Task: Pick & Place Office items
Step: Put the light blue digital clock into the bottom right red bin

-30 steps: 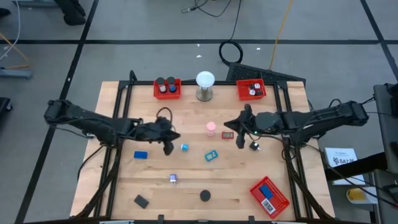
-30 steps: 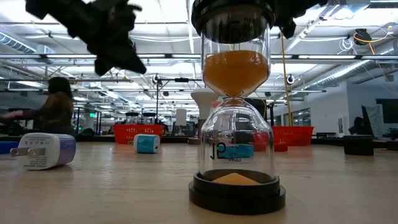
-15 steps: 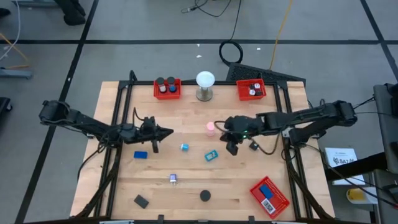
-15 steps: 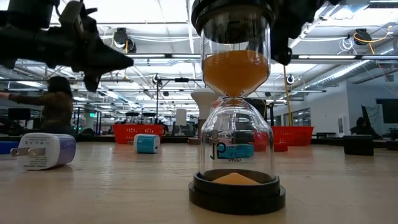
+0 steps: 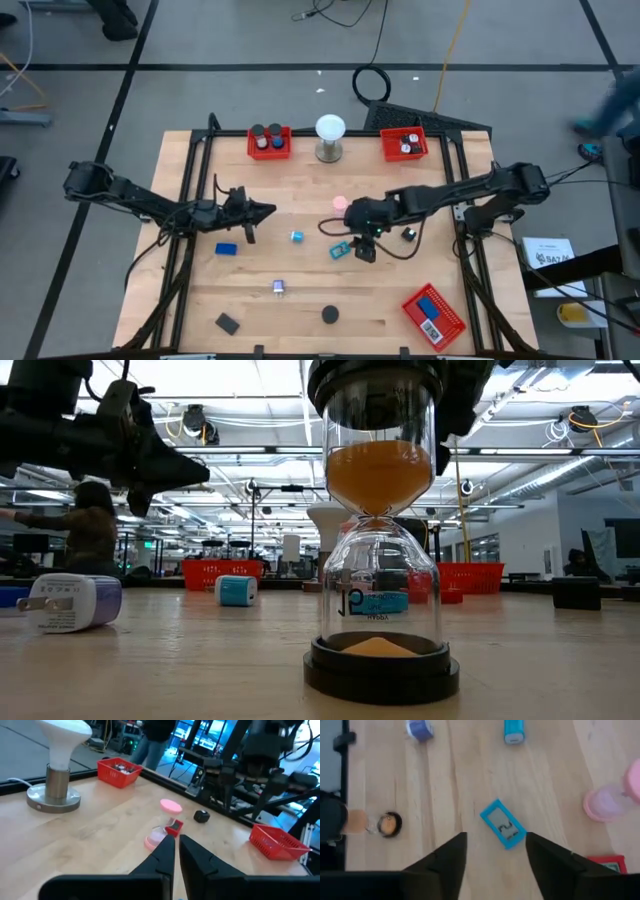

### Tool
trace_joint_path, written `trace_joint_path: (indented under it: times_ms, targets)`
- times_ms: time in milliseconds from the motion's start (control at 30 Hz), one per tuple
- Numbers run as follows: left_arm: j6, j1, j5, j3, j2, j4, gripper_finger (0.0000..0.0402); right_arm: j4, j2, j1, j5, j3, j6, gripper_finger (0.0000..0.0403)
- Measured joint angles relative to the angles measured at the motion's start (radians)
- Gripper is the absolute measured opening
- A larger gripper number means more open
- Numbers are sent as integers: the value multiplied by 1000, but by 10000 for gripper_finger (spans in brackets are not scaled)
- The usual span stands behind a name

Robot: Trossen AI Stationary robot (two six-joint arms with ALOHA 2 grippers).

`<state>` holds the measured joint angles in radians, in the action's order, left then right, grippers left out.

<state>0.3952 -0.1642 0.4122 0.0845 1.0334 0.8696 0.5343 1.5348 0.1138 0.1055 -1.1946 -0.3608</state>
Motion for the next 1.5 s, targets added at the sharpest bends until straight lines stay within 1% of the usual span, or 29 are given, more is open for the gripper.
trace_joint_path:
  times_ms: [167, 333, 467, 667, 900, 1100, 1200, 1333, 1433, 1500]
  targets:
    - [10, 0, 0, 0, 0, -3, 26, 6, 61, 3, 0, -9, 57, 244]
    - [6, 0, 0, 0, 0, -4, 26, -36, 139, 33, -23, -10, 193, 260]
    - [6, 0, 0, 0, 0, -5, 26, -87, 199, 47, -30, -10, 292, 258]
    - [6, 0, 0, 0, 1, -9, 26, -157, 251, 27, -28, -10, 404, 247]
    - [6, 0, -1, 0, 0, -9, 26, -164, 326, 24, -26, -9, 505, 242]
    - [9, -1, -1, 1, 0, -9, 26, -183, 372, 22, -30, -10, 495, 241]
    - [10, -1, -2, 1, 0, -9, 26, -185, 372, 23, -30, -10, 460, 231]
    - [10, -1, -2, 1, 0, -9, 26, -191, 372, 23, -33, -10, 401, 192]
    - [10, 0, -2, 1, 1, -10, 26, -190, 372, 22, -30, -10, 324, 153]
    - [9, 0, -2, 1, 1, -14, 26, -187, 365, 23, -31, -9, 261, 139]
